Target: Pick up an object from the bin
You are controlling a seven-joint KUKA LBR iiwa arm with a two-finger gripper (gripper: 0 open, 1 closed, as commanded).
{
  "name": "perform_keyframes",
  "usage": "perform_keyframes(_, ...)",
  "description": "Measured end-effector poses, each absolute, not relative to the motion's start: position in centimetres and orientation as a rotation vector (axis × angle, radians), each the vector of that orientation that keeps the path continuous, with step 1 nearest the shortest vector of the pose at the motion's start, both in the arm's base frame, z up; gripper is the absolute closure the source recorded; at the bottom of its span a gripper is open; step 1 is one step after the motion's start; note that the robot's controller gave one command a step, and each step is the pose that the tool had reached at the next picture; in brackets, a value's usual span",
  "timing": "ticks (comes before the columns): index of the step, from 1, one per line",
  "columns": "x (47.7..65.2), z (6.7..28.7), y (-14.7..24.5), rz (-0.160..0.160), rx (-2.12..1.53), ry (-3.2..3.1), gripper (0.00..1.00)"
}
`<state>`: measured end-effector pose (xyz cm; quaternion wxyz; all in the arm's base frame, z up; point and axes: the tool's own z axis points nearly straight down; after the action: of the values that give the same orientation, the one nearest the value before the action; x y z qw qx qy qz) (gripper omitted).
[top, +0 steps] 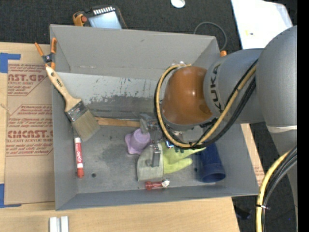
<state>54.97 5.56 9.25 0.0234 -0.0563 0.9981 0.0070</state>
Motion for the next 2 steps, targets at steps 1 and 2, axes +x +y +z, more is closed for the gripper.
perform_keyframes(1,59.7,8.6,9.4,0.029,-0.156,3.054,0.0)
perform_keyframes(2,58.7,7.4,8.5,0.032,-0.102,3.08,0.0)
